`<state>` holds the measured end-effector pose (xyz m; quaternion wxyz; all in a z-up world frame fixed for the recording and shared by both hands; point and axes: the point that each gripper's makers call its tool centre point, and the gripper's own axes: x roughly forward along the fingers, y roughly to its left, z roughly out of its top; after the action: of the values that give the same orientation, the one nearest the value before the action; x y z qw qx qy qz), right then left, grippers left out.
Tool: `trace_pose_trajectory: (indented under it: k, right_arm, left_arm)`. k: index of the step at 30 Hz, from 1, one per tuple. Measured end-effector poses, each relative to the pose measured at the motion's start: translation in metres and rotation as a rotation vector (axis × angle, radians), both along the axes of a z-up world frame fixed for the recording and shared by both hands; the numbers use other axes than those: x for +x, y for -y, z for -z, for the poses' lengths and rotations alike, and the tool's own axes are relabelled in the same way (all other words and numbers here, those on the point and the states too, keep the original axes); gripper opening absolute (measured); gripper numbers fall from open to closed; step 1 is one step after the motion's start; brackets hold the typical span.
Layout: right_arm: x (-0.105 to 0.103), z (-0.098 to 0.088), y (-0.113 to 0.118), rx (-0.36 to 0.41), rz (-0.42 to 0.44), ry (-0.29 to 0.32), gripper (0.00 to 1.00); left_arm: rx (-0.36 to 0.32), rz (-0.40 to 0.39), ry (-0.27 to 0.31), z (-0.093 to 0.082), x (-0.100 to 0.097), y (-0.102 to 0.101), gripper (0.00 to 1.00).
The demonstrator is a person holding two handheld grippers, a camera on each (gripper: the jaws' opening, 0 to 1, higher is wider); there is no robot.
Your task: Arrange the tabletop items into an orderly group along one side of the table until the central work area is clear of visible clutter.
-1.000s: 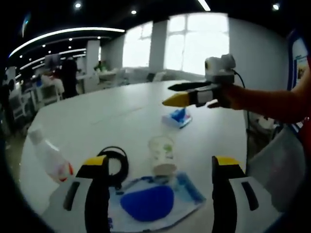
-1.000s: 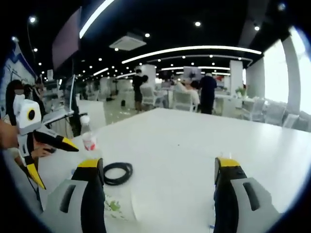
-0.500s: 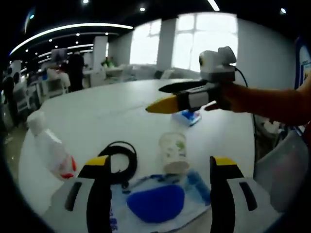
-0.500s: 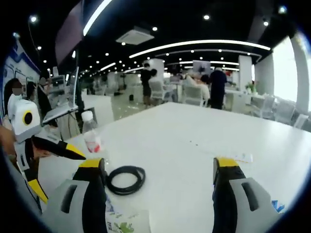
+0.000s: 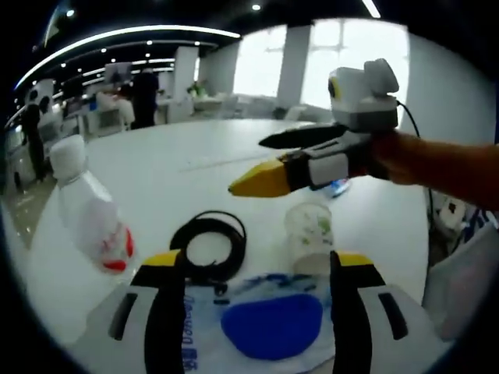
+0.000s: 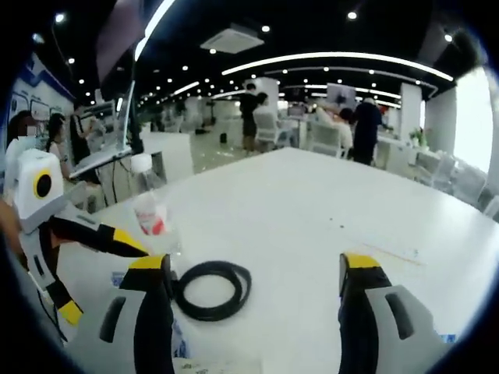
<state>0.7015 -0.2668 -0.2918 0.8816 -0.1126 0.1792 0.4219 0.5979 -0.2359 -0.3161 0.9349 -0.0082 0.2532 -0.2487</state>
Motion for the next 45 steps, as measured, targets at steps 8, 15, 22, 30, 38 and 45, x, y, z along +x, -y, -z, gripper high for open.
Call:
trace_pose_trajectory:
  k: [8,15,22,30,38,45]
  right_arm:
    - [0.002,0.016,-0.012,-0.043,-0.024,-0.022,0.84]
    - [0.010,0.026,-0.015,-0.073,-0.023,-0.038,0.80]
    - [0.012,0.041,-0.021,-0.101,-0.041,-0.060,0.75]
    - [0.010,0.056,-0.026,-0.126,-0.070,-0.103,0.60]
    - [0.006,0.069,-0.035,-0.151,-0.102,-0.140,0.51]
    - [0.005,0.077,-0.038,-0.176,-0.114,-0.152,0.45]
  left_arm:
    - [0.021,-0.032,-0.016,0.013,0.013,-0.002,0.68]
    - [0.033,-0.054,-0.036,0.024,0.023,-0.006,0.65]
    - [0.029,-0.079,-0.041,0.028,0.034,-0.007,0.63]
    - [0.035,-0.092,-0.058,0.036,0.043,-0.008,0.61]
    - [0.039,-0.107,-0.073,0.044,0.048,-0.012,0.61]
    - [0.031,-0.109,-0.082,0.047,0.054,-0.010,0.61]
